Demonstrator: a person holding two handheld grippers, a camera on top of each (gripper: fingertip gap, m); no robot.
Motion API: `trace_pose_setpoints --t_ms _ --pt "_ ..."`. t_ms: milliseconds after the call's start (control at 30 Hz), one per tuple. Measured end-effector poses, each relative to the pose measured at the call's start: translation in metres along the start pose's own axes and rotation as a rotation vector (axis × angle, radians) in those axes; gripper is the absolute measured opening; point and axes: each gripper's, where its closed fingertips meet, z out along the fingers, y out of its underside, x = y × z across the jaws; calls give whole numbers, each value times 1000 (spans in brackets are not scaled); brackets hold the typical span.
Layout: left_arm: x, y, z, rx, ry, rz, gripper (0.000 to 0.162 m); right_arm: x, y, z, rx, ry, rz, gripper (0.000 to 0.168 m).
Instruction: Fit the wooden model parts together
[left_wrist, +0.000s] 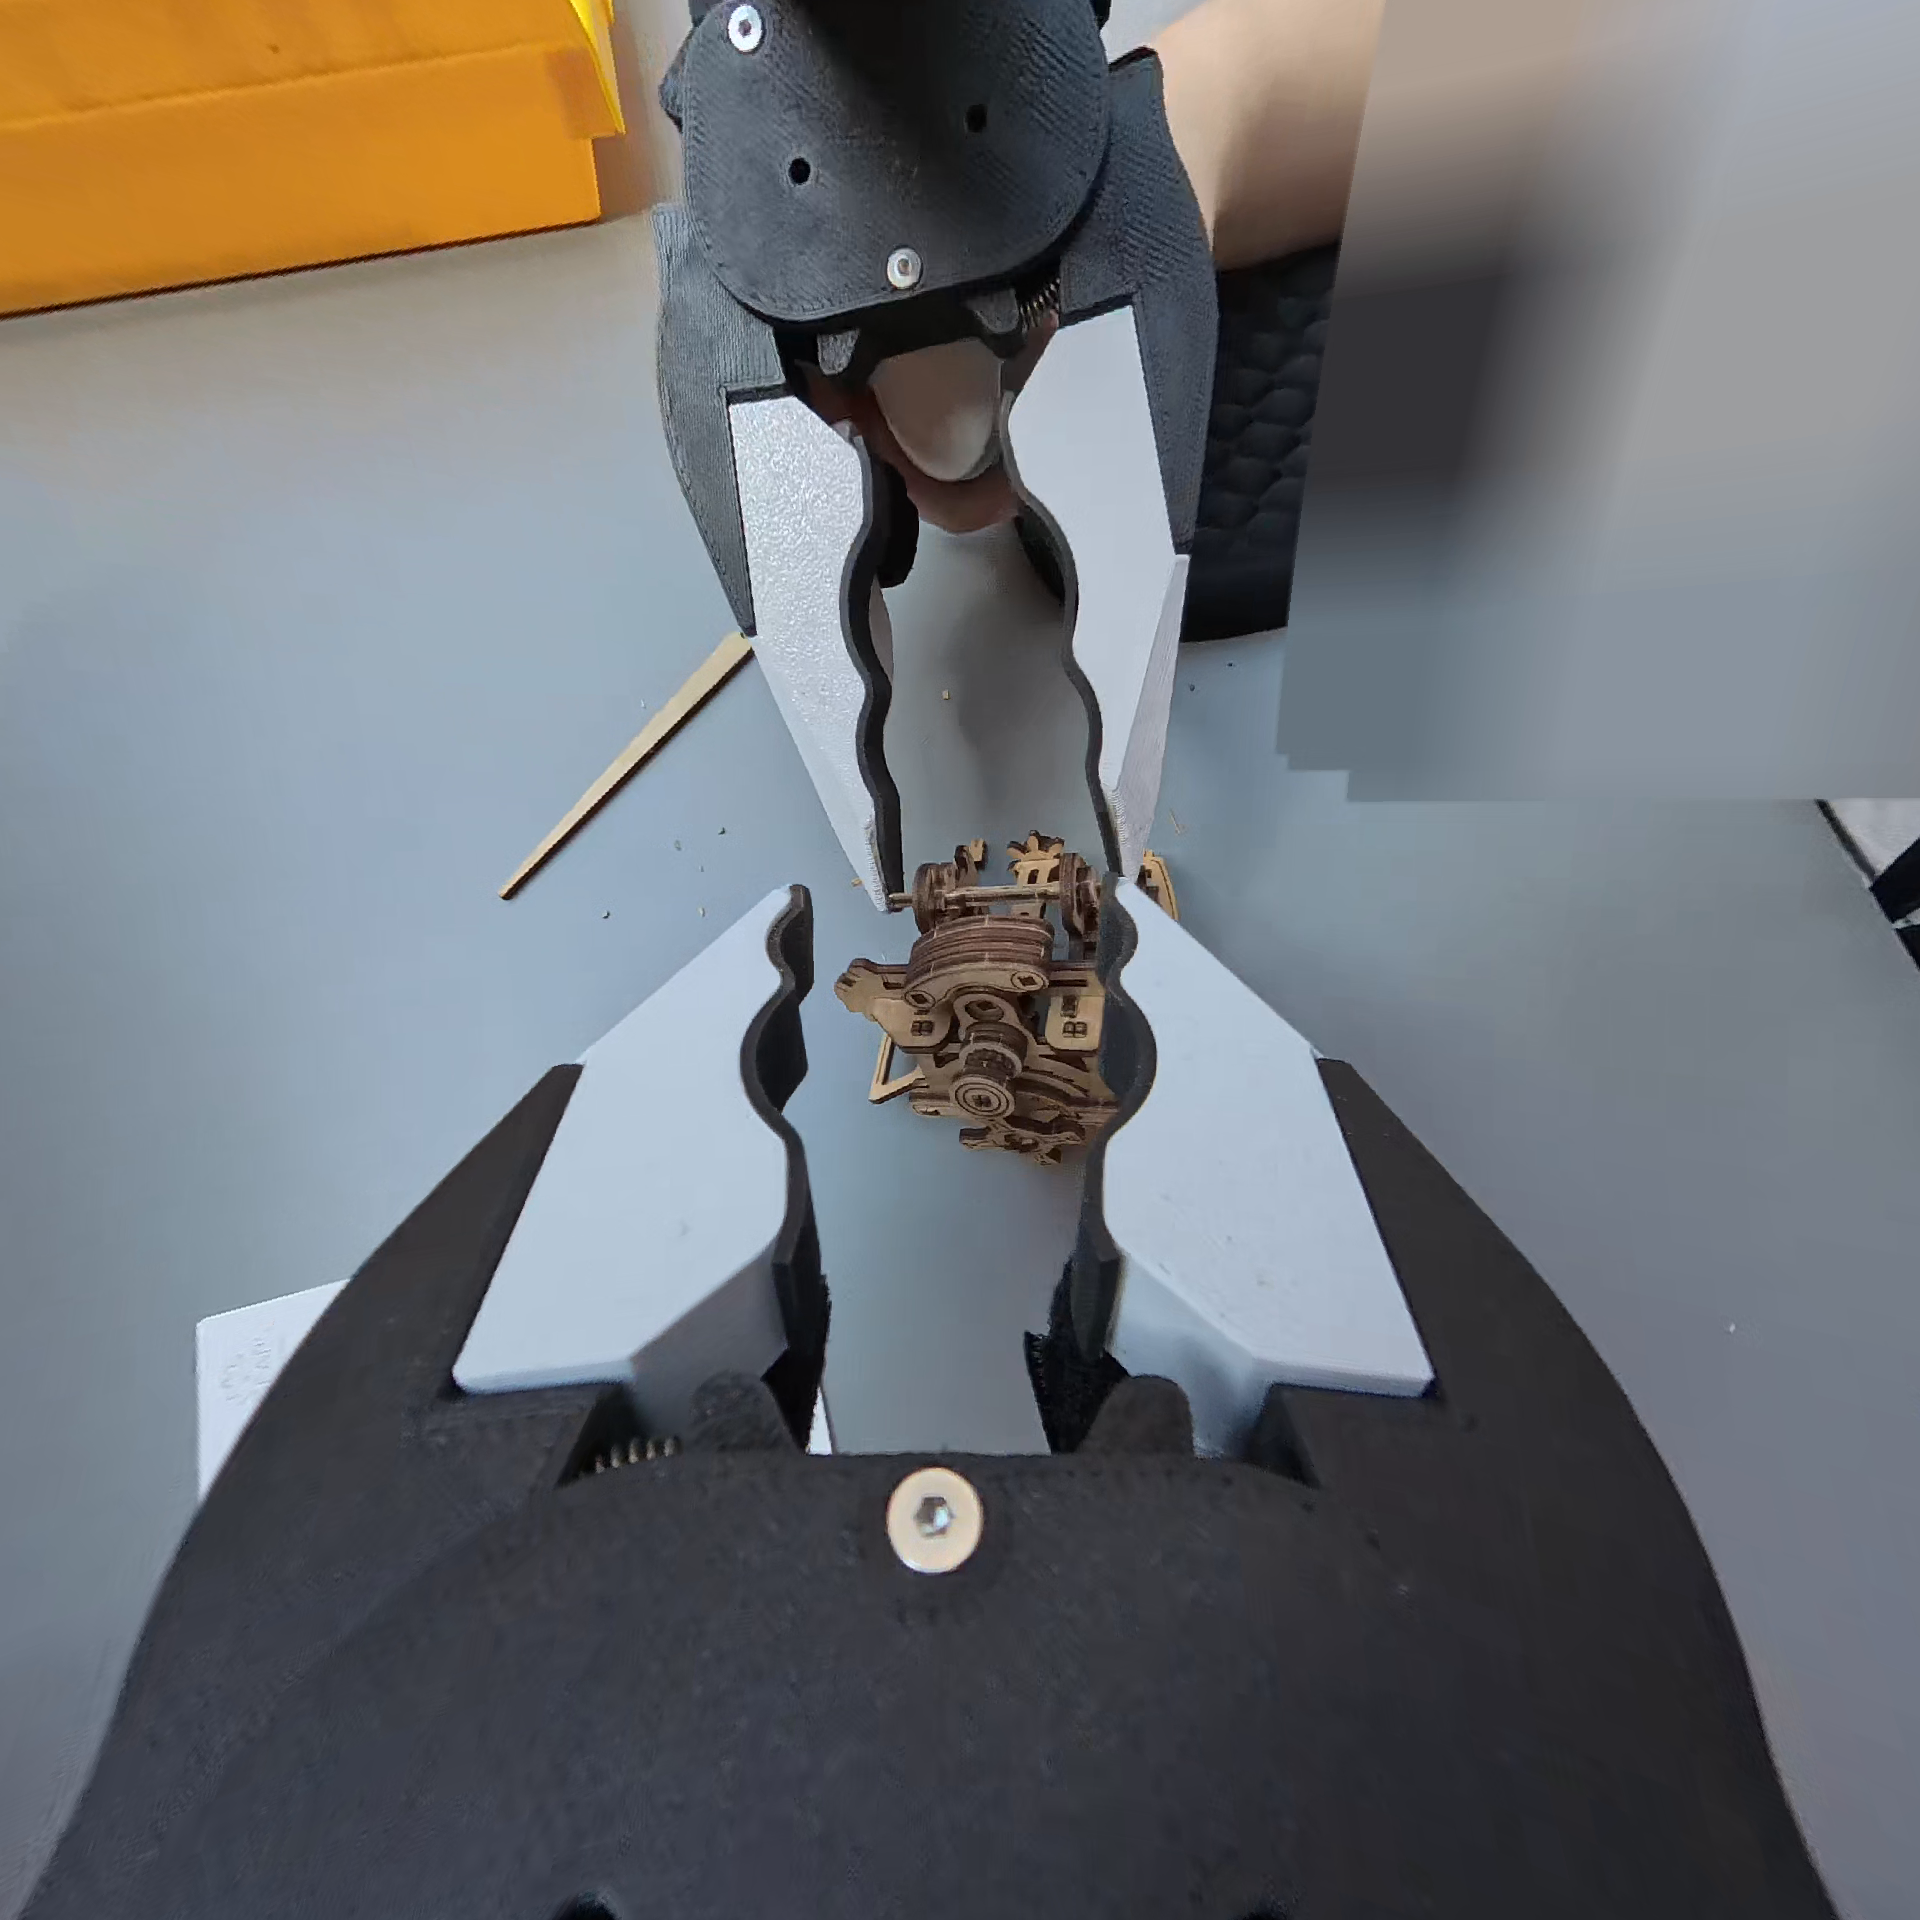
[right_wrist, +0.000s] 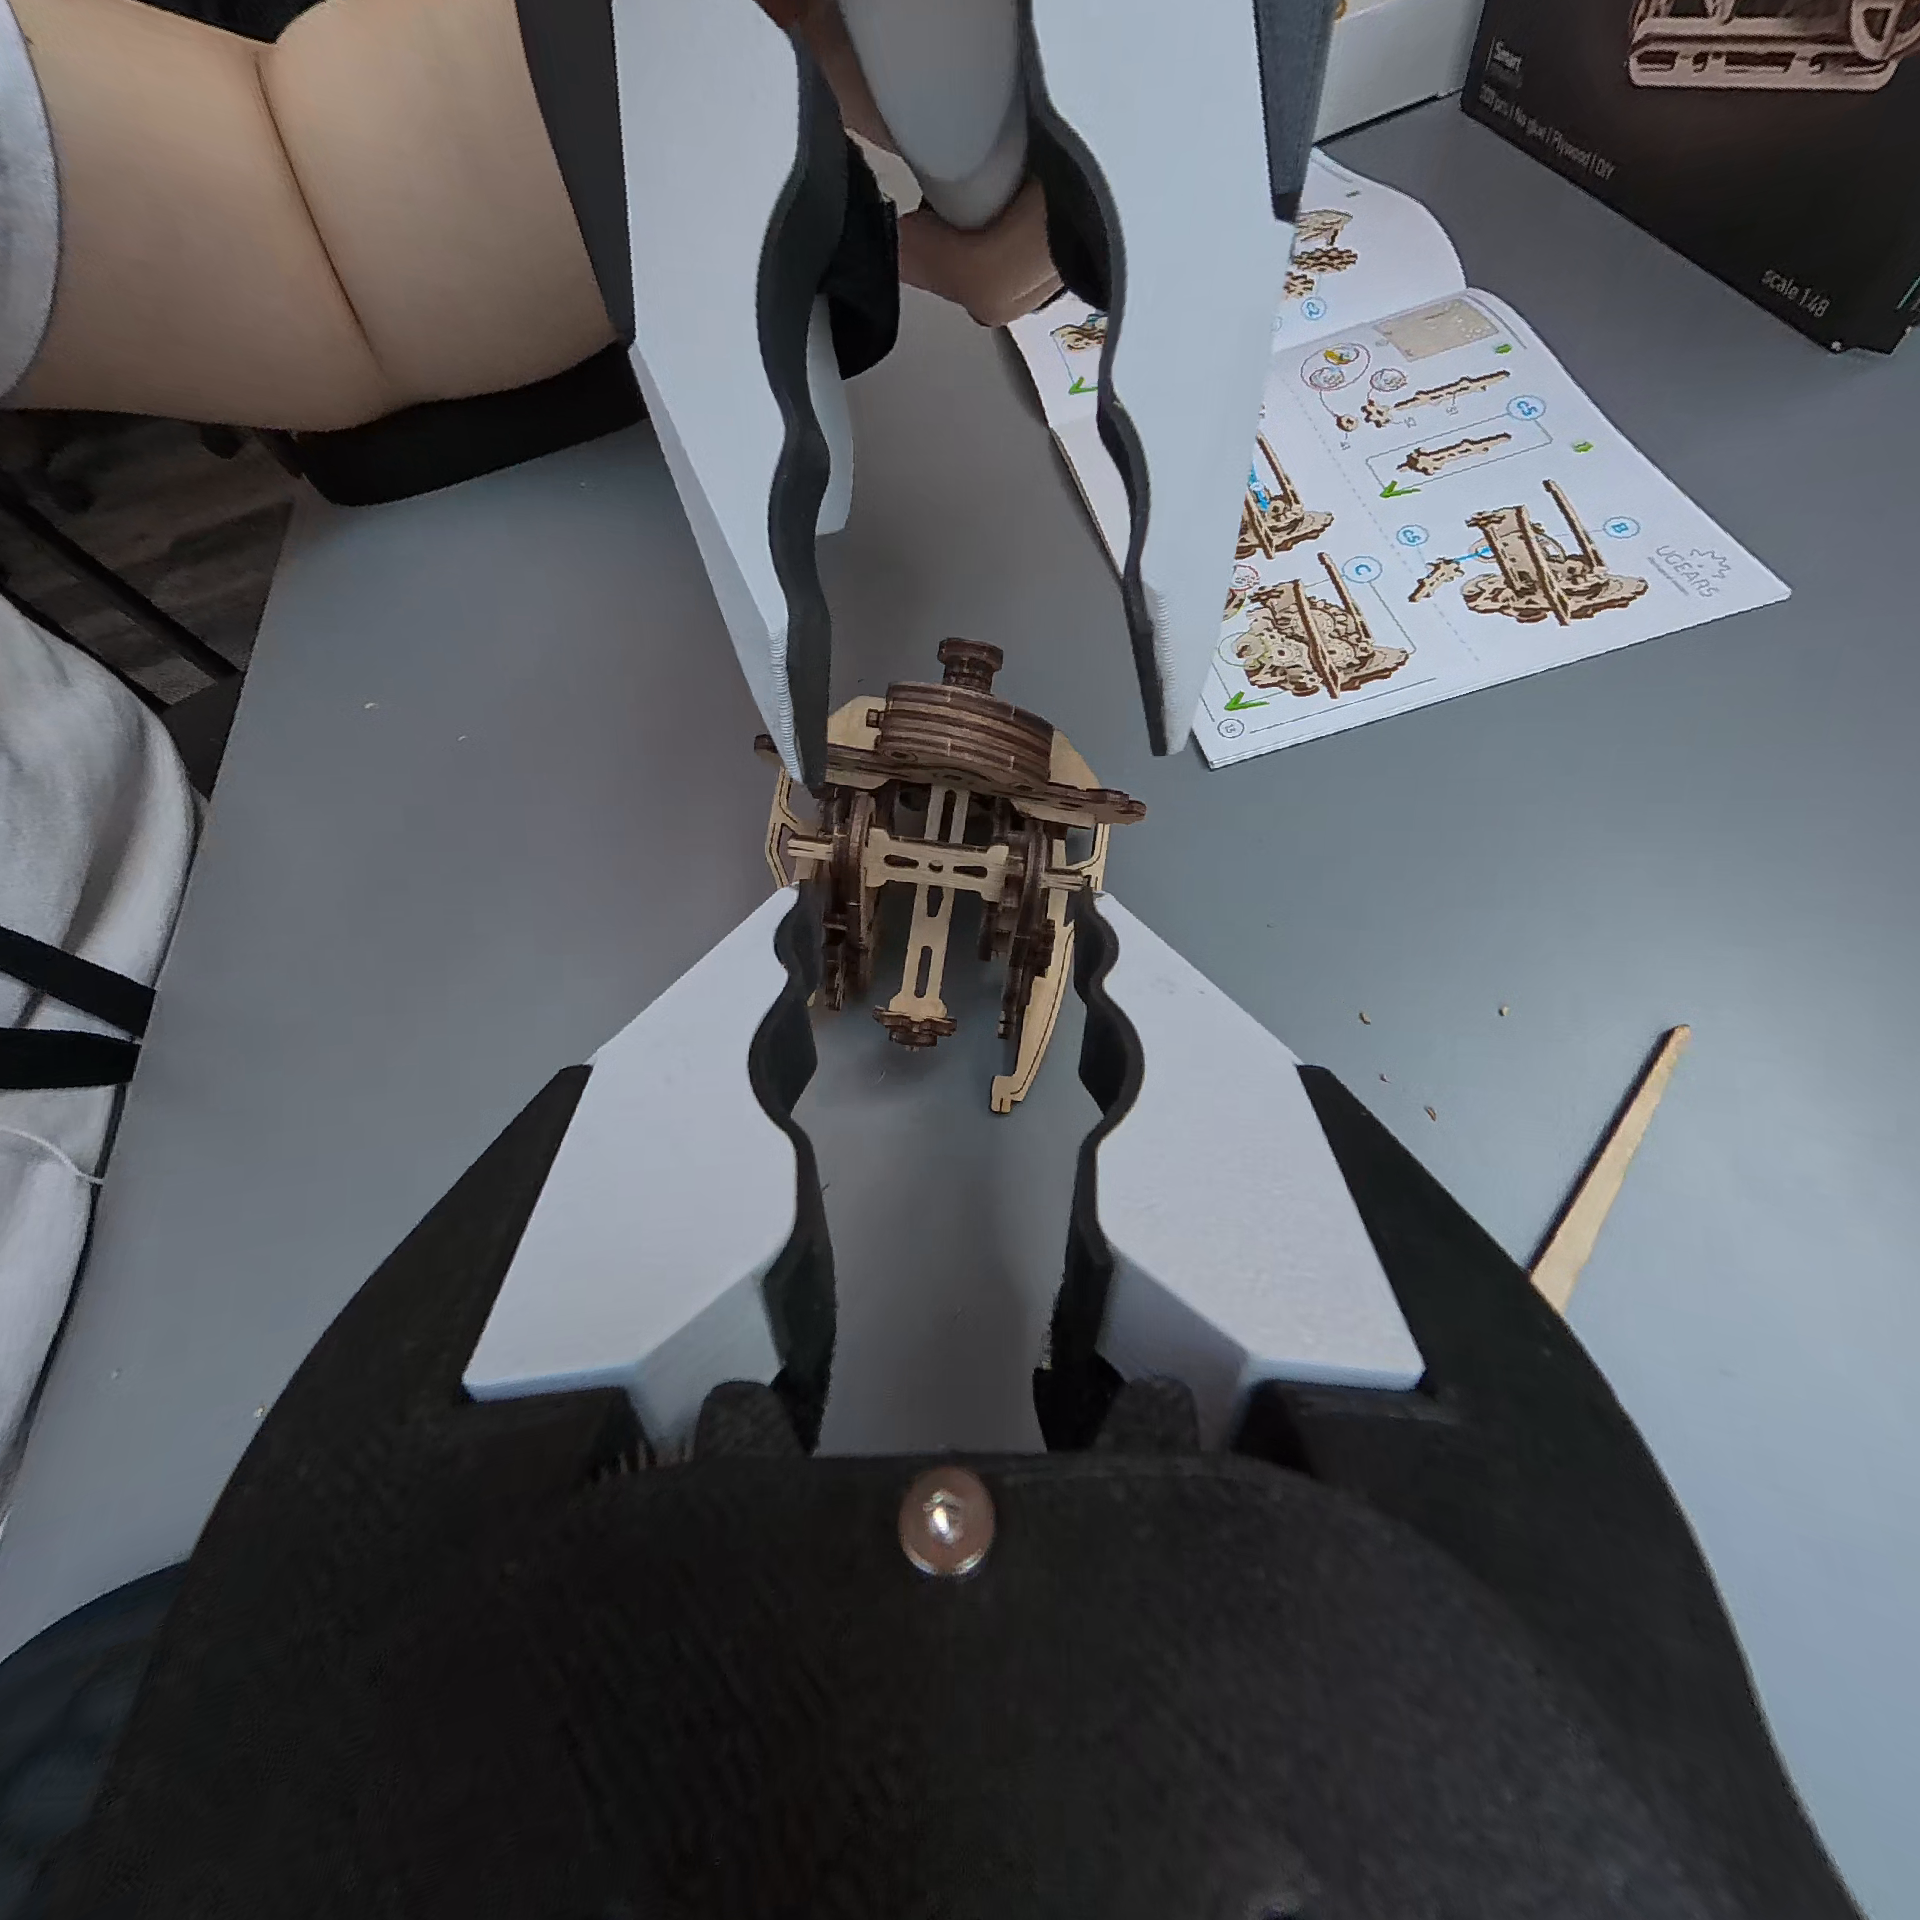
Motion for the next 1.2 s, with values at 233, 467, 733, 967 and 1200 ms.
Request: trace_pose_setpoints --t_ms 233,467,733,967,1200 --pt "-4 18 -10 24 -5 -60 43 -1 -5 0 74 22 2 47" --pt "6 17 -2 53 146 -97 47 4 -12 -6 141 70 -21 42" --pt "10 18 0 74 159 -94 40 5 -10 -8 144 54 0 40" --pt "9 18 0 86 162 -107 40 8 -9 -9 147 47 22 41" --pt "10 16 0 99 170 -118 41 9 -8 -11 147 48 14 42"
